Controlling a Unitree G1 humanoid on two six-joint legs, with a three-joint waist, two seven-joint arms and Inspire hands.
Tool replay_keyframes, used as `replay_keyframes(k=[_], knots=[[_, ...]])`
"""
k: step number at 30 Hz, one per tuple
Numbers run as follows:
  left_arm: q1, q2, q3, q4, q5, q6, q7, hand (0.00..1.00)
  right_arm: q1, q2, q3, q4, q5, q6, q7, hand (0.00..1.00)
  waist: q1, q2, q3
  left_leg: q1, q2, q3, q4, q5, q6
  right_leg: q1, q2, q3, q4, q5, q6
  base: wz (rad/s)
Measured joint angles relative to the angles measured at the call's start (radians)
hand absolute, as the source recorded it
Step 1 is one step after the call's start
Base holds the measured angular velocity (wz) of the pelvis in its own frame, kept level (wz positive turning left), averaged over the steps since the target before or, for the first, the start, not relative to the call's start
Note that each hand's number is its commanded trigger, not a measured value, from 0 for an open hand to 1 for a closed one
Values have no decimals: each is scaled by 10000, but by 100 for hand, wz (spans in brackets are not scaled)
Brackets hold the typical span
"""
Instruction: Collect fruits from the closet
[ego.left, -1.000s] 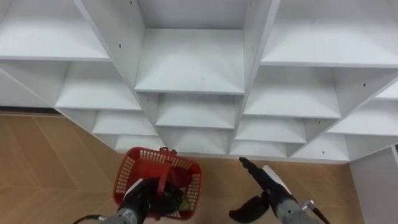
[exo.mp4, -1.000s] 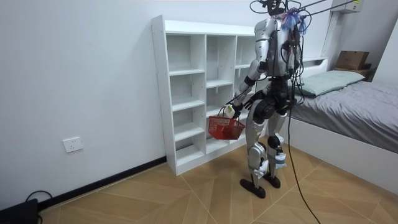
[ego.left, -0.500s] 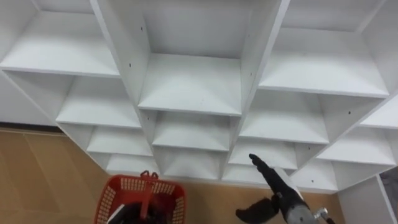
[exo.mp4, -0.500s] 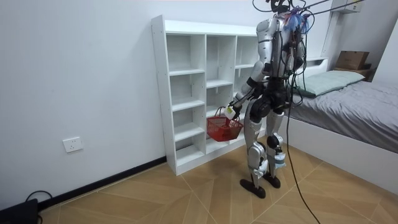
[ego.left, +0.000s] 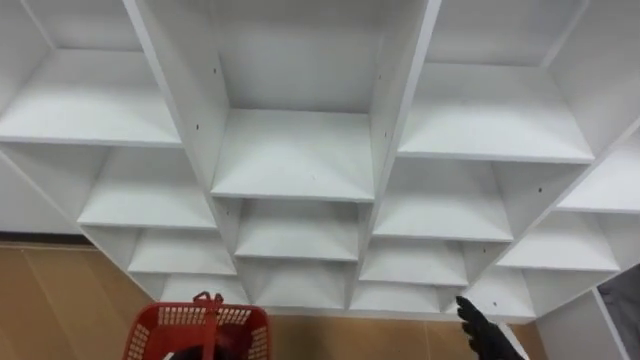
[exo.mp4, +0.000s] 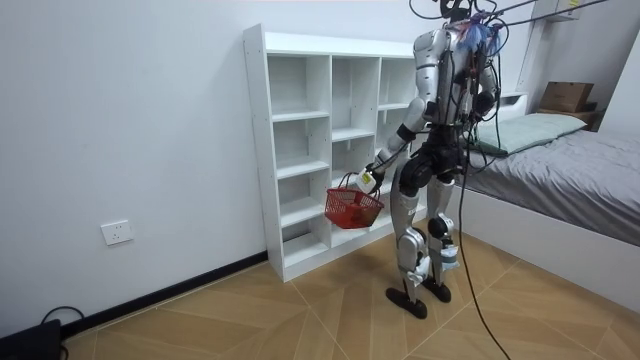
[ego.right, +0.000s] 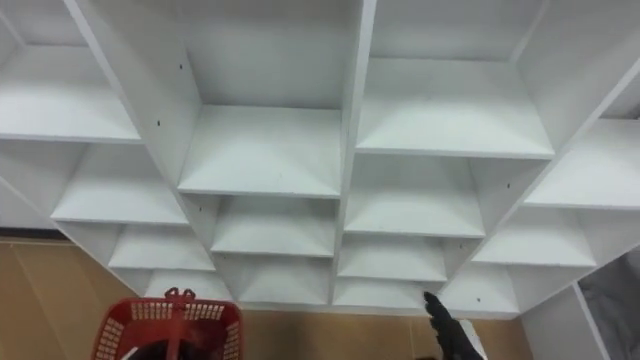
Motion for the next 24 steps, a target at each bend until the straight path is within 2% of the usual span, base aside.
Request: replay_keyframes(k=[3, 5, 8, 13, 15, 19, 22, 24], knots=[[-50, -4, 212, 752, 14, -6, 22, 100, -41, 19, -110, 719, -247, -2, -38, 0, 16, 30, -1, 185, 2, 3, -77, -47, -9, 130, 22, 70, -4, -26, 9, -4], [-16, 3, 487, 1184, 13, 2, 33, 100, -62, 10, -213, 1110, -488, 3, -31, 0, -9, 32, 27, 265, 2, 2, -79, -85, -10, 203, 30, 95, -11, -41, 16, -4], [214, 47, 875, 1392, 5, 13, 71, 100, 54, 11, -461, 1505, -488, 58, 52, 0, -56, 3, 38, 303, -1, 4, -52, -137, -12, 244, 48, 161, -12, -73, 26, 0], [265, 24, 1370, 1951, 1, 67, 294, 100, -139, 52, -952, 2869, 123, 148, 90, 0, -83, 0, 37, 418, -8, 7, -54, -164, -3, 386, 43, 158, -25, -80, 39, 0], [291, -28, 1578, 2203, 4, 163, 326, 100, -178, 129, -1133, 3442, 270, 278, 57, 0, -81, 21, 14, 470, -9, 7, -47, -208, -3, 469, 39, 154, -15, -130, 51, 0], [289, -110, 1593, 2344, 4, 215, 334, 100, -268, 316, -1205, 4265, 388, 303, 19, 0, -83, 20, 11, 476, -11, 6, -39, -208, -3, 471, 46, 179, -15, -134, 54, 0], [263, -151, 1491, 2345, 32, 232, 331, 100, -646, 620, -1305, 5083, 341, 449, -204, 0, -119, 43, 11, 500, -9, 11, 7, -220, -2, 510, 54, 239, -6, -134, 54, -2], [241, -153, 1482, 2368, 247, 236, 341, 100, -873, 638, -1306, 5371, 333, 500, -257, 0, -131, 66, 23, 618, -10, 14, -1, -236, -2, 589, 61, 281, -14, -135, 54, -3]])
